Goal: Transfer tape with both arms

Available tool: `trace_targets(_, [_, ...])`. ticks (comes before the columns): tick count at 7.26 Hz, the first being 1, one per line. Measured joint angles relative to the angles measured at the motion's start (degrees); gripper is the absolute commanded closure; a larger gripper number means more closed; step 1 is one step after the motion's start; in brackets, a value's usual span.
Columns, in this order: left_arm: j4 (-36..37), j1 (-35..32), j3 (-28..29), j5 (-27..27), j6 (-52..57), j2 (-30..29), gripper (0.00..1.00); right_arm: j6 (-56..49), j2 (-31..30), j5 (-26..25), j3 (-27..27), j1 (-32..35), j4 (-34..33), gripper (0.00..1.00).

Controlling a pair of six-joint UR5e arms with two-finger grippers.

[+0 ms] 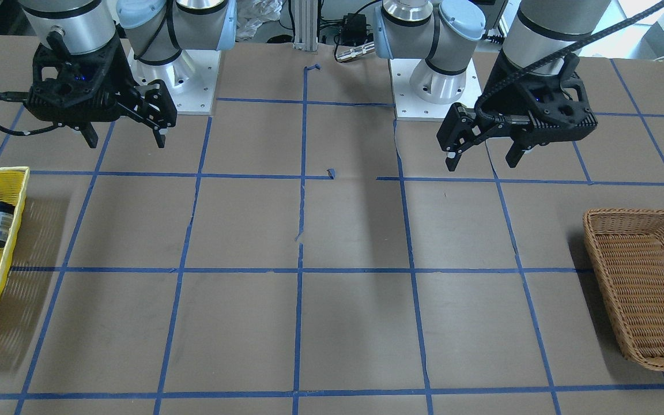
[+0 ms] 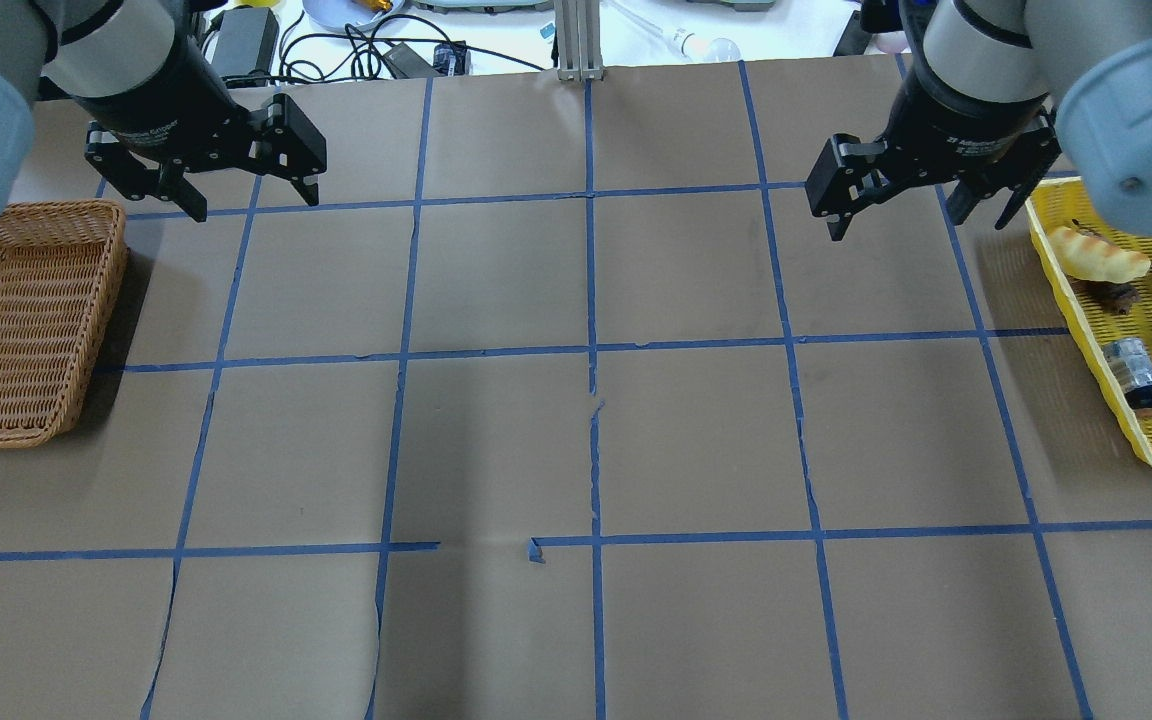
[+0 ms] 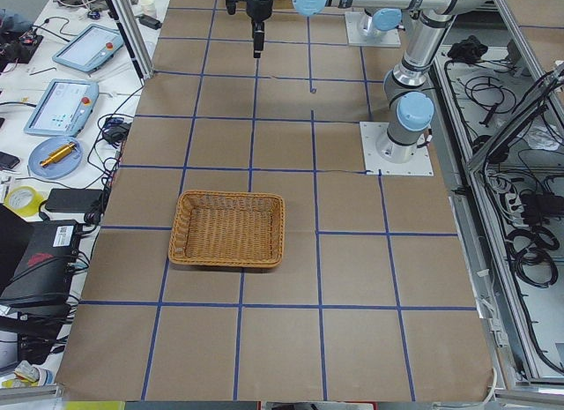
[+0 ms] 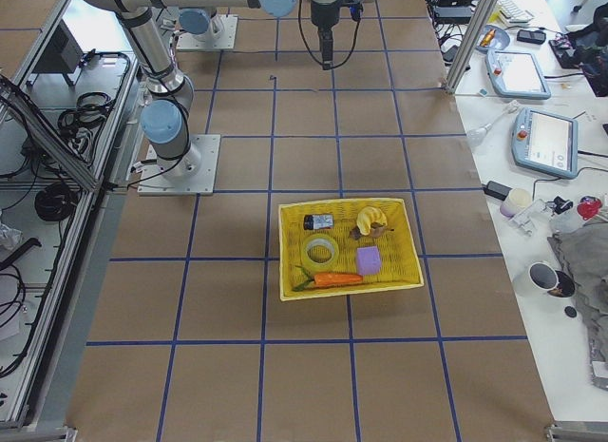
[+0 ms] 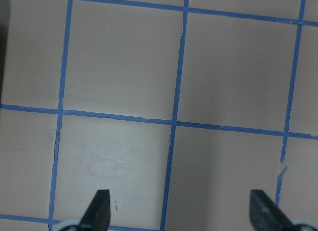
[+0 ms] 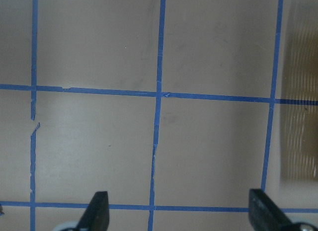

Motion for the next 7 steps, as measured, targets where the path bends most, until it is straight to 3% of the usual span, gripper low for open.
trace_targets(7, [-0.08,0.07,-0.06,-0.08,-0.19,0.06,0.00,-0.88,-0.07,0.18,-0.46,-0.06,-0.43,0.00])
